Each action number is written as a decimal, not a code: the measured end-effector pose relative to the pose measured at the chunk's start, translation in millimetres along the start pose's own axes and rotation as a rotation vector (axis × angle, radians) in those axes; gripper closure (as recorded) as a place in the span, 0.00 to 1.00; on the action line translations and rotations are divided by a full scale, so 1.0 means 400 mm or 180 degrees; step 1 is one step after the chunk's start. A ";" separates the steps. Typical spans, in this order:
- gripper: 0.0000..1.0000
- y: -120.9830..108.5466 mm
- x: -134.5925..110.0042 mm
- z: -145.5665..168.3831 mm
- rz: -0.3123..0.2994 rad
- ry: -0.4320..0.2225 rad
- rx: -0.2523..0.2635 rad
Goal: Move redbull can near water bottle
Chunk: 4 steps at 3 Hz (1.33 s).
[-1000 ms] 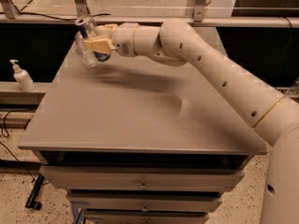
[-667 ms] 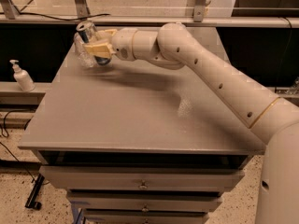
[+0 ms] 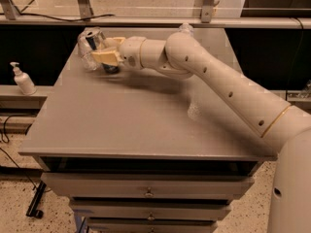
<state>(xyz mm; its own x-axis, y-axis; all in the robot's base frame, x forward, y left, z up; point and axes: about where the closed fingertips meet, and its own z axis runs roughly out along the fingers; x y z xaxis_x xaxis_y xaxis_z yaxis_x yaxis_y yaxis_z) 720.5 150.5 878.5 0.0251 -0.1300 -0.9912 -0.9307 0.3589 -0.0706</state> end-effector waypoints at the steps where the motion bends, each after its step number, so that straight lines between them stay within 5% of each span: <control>1: 0.82 -0.001 0.009 -0.006 0.0025 0.0037 0.0014; 3: 0.36 -0.002 0.002 -0.007 0.0025 0.0038 0.0015; 4: 0.13 -0.010 0.050 -0.057 0.0081 0.0175 0.0120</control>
Offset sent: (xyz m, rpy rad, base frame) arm -0.0022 -0.0407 -0.0314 -0.0705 0.0718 -0.0747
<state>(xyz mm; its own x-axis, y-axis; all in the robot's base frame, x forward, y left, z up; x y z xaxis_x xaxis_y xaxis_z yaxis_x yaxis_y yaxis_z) 716.5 125.3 861.7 -0.0196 -0.1706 -0.9851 -0.9164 0.3971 -0.0506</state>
